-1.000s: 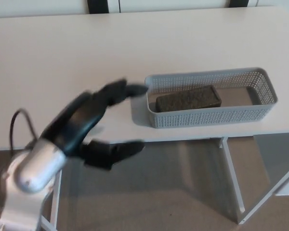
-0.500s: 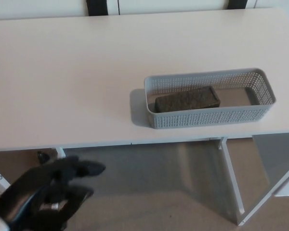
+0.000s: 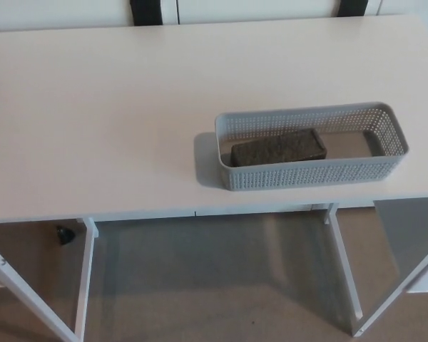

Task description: The robot walks towards a desk on which an eraser is kept on the left hand side and a container is kept on the right hand side. The robot picks up the eraser using its left hand and places it in the container.

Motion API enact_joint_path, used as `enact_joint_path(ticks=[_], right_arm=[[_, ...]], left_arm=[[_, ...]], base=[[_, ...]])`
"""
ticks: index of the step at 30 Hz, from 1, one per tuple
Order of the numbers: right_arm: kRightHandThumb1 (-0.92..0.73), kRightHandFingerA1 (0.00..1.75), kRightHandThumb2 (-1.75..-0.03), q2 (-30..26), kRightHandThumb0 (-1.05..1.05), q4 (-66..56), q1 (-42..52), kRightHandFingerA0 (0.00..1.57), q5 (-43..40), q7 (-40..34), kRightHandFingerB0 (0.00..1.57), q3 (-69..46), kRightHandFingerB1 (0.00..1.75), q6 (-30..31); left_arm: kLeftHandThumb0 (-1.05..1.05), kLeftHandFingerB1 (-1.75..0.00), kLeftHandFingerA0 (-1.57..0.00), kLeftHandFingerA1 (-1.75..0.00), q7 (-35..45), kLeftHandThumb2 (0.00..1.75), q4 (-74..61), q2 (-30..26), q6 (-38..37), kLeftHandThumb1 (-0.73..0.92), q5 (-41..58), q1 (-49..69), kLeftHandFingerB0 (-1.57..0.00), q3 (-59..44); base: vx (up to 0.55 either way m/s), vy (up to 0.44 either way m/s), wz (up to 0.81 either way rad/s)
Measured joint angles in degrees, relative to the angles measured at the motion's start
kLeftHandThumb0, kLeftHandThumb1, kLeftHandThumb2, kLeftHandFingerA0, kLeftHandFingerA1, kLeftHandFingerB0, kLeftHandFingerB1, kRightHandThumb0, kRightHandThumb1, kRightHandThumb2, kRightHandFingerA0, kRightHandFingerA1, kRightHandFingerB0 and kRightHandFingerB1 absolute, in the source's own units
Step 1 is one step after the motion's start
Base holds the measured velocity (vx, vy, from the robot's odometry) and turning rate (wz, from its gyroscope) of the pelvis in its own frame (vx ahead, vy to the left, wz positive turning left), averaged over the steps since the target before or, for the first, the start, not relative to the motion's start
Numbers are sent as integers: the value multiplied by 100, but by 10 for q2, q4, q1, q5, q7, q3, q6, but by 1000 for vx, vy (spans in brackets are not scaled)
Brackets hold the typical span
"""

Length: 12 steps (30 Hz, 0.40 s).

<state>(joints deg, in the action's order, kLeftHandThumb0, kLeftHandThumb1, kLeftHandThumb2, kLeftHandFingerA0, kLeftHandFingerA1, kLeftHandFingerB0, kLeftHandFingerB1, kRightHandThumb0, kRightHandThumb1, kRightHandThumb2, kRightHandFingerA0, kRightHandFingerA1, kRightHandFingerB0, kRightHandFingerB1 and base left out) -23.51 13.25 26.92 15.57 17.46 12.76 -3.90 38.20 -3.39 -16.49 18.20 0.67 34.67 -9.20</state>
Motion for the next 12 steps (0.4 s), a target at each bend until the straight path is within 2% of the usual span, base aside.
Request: enact_joint_path(ticks=[1,3,4,5,6,7,8,9,10,12], right_arm=[[-46,58,-80,3,-52,0,0,54,0,-2,40,-1,52,0],[-46,58,-80,9,-52,0,0,54,0,-5,40,-3,52,0],[-56,47,-57,11,-47,0,0,59,0,-7,46,-4,41,0],[-57,47,-57,13,-45,0,0,59,0,-9,45,-5,41,-1],[-57,48,-56,14,-44,0,0,58,0,-10,45,-7,41,-1],[-46,58,-77,16,-49,0,1,52,0,-12,40,-9,52,-1],[-45,59,-79,18,-49,0,1,53,0,-13,39,-11,52,-1],[-45,59,-79,18,-49,0,1,53,0,-14,39,-12,52,-1],[-45,59,-78,21,-50,0,2,54,-1,-16,40,-15,52,-1],[-45,59,-78,23,-50,0,3,54,-1,-18,40,-20,52,-2]], left_arm=[[-82,-29,-2,-34,-3,99,21,-1,-6,59,-2,1,-6,2],[-82,-29,-2,-34,-10,99,61,-5,-18,59,-6,0,-6,6],[-87,-28,-7,-34,-14,98,81,-8,-24,60,-8,0,-9,9],[-92,-24,-10,-31,-17,78,99,-11,-29,63,-10,0,-10,11],[-85,-27,-8,-36,-21,96,115,-14,-34,60,-12,-1,-8,13],[-85,-27,-8,-37,-24,97,132,-16,-40,59,-15,-1,-8,16],[-83,-22,-11,-26,-28,64,148,-18,-46,73,-18,-2,-9,18],[-89,-22,-10,-28,-30,77,154,-18,-48,60,-18,-3,-9,19],[-85,-24,-8,-32,-36,96,178,-20,-56,58,-22,-5,-8,22],[-91,-22,-11,-28,-42,97,200,-22,-66,61,-24,-7,-11,25]], base=[[0,0,0],[0,0,0],[0,0,0],[0,0,0],[0,0,0],[0,0,0],[0,0,0],[0,0,0],[0,0,0],[0,0,0]])
